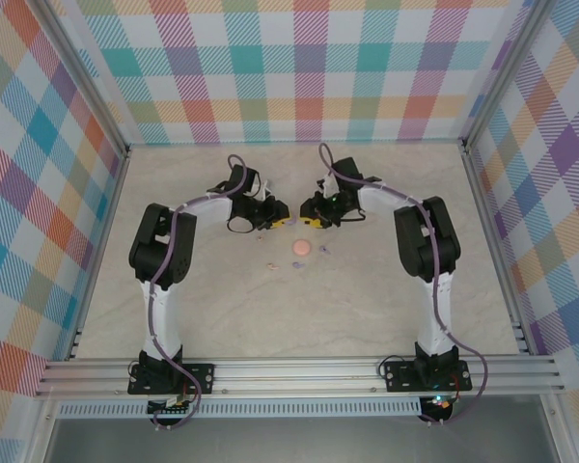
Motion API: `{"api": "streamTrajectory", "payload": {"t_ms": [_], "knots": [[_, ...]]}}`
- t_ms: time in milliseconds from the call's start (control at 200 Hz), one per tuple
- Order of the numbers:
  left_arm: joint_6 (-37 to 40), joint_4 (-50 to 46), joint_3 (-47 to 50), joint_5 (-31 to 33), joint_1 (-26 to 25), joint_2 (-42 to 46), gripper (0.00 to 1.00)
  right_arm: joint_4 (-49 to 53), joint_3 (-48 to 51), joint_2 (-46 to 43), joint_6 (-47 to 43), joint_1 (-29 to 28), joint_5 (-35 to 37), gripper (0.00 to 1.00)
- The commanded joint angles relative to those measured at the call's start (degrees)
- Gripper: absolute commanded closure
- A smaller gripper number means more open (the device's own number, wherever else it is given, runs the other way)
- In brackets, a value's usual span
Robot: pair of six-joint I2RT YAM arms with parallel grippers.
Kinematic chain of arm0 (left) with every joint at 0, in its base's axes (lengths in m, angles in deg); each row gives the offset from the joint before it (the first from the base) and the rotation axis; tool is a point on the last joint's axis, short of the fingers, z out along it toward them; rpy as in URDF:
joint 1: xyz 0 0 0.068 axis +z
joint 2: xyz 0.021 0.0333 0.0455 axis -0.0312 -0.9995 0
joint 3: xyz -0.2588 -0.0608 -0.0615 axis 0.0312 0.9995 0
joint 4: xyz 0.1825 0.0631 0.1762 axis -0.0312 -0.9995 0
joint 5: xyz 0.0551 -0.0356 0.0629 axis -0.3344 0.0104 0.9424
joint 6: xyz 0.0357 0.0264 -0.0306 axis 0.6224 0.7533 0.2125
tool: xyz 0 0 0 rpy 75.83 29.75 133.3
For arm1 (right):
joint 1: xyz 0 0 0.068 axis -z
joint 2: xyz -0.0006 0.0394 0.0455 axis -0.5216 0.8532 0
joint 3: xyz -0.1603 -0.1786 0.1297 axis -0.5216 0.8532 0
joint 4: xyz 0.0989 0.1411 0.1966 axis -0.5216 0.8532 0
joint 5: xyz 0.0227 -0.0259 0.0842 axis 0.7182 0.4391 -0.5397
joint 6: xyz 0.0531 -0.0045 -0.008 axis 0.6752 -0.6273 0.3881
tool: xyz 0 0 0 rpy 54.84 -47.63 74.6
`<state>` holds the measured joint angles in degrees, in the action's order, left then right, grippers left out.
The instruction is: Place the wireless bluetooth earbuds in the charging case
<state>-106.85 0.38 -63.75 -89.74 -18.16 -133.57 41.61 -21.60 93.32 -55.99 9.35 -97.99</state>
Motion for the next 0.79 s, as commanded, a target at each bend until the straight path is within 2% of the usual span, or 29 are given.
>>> {"api": "streamTrajectory", "payload": {"t_ms": [0, 620, 790], "knots": [[2.15, -2.46, -1.1, -1.4, 0.38, 0.56, 0.81, -0.86, 0.07, -1.79, -2.34, 0.64, -1.35, 0.68], [5.63, -8.09, -2.82, 0.78, 0.34, -2.77, 0.79, 1.04, -1.6, 2.69, -3.97, 0.92, -3.14, 0.65], [5.92, -8.53, -2.58, 1.62, 0.26, -2.7, 0.74, 0.81, -1.25, 3.0, -3.97, 0.94, -3.33, 0.65]]}}
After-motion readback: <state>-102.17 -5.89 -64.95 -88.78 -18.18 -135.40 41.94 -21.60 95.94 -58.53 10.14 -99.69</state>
